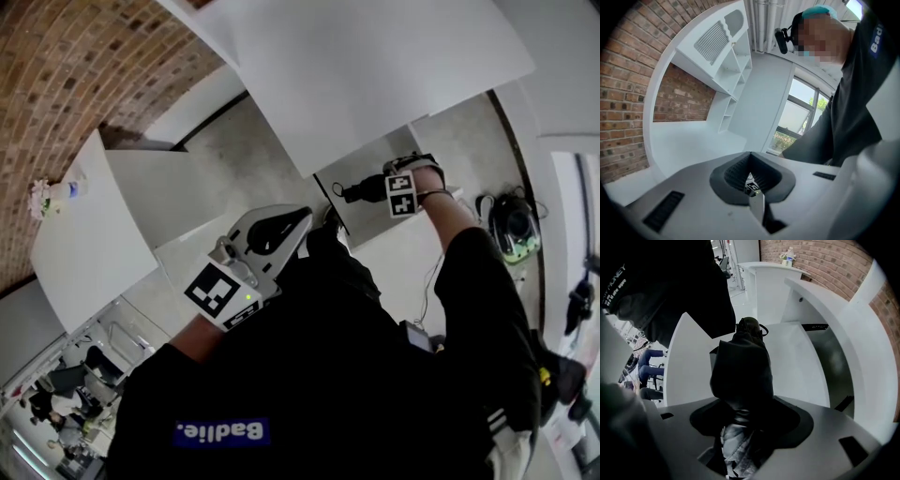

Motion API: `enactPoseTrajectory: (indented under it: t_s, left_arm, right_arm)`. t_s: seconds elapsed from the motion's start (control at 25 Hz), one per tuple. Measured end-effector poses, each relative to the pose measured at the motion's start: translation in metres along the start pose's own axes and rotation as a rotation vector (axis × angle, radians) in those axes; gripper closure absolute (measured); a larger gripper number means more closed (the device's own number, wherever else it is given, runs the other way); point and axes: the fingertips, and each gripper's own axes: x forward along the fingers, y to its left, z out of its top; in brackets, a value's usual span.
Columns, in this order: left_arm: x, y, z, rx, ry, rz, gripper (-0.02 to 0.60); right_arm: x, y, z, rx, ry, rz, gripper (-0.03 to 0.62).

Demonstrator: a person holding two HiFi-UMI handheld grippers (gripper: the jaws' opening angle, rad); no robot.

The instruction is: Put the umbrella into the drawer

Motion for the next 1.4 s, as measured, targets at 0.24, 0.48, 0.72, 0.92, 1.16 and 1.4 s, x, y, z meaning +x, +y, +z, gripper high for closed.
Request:
enactPoseTrajectory:
  t_s: [0.24, 0.48, 0.72, 0.92, 1.16, 1.4]
  left_arm:
    - [0.0, 0.011, -0.006, -0.045, 0.005, 0.054, 0.578]
    - [-0.004, 0.019, -0.016, -0.078, 0.028, 0.117, 0.578]
    - [-0.013, 0.024, -0.03, -0.115, 0.054, 0.165, 0.578]
    - [-0.017, 0.028, -0.036, -0.133, 0.061, 0.196, 0.579]
    - [-0.024, 0.028, -0.041, -0.138, 0.076, 0.223, 0.578]
    - [-0.028, 0.028, -0.042, -0.13, 0.099, 0.227, 0.578]
  right_arm:
    - [0.03, -0.004, 0.006, -0.035, -0.005, 0.027, 0.31]
    - [0.054, -0.01, 0.006, -0.057, -0.002, 0.059, 0.31]
    - [0.078, -0.012, 0.003, -0.051, 0.009, 0.092, 0.31]
    - [0.091, -0.014, 0.005, -0.075, 0.016, 0.114, 0.31]
    - [0.104, -0.018, 0.009, -0.1, 0.03, 0.107, 0.309]
    - [0.11, -0.019, 0.009, -0.098, 0.037, 0.099, 0.309]
